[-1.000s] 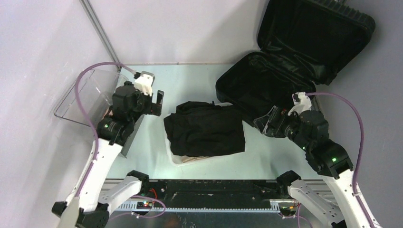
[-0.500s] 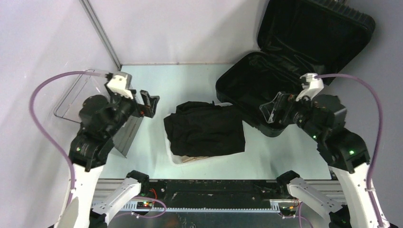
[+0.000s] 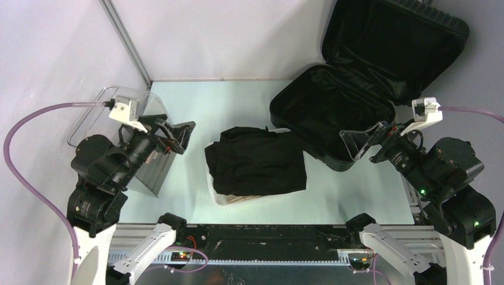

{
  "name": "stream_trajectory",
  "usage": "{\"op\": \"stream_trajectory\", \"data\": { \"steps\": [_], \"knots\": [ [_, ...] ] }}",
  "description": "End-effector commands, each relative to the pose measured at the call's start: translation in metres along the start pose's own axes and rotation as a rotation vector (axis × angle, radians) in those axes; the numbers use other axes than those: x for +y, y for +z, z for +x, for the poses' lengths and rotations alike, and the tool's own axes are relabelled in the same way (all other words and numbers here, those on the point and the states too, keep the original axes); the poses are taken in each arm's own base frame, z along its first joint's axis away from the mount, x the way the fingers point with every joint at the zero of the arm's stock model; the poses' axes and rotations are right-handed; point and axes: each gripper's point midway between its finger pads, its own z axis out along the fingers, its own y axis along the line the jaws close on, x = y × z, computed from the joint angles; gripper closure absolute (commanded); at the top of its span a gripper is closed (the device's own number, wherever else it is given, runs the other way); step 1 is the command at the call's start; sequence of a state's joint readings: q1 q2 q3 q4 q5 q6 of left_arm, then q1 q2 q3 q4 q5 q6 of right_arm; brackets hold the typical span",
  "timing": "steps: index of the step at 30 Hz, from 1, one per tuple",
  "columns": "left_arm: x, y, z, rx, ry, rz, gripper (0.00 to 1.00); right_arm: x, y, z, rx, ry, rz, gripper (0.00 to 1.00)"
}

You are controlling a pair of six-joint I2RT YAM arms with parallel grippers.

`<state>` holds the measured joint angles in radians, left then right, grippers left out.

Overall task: Open, take out, and arrange the luggage
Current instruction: Reset both arms

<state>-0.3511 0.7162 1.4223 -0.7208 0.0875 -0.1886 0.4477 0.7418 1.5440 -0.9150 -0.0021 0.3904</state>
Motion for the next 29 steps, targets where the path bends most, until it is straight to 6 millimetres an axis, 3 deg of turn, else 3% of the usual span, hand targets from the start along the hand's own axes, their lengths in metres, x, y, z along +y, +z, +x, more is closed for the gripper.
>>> {"op": "stream_trajectory", "data": {
  "steps": [1,15,29],
  "knots": [
    [-0.016,-0.012,-0.001,-0.026,-0.085,0.072,0.0,-0.008,-0.007,0.003,-0.018,0.054,0.044,0.0],
    [-0.031,-0.019,0.021,-0.036,-0.181,0.161,0.0,-0.011,-0.014,0.023,-0.002,0.139,0.042,0.0],
    [-0.038,-0.018,0.035,0.006,-0.185,0.207,0.0,-0.009,-0.004,0.038,0.051,0.184,0.028,0.0]
  ]
}}
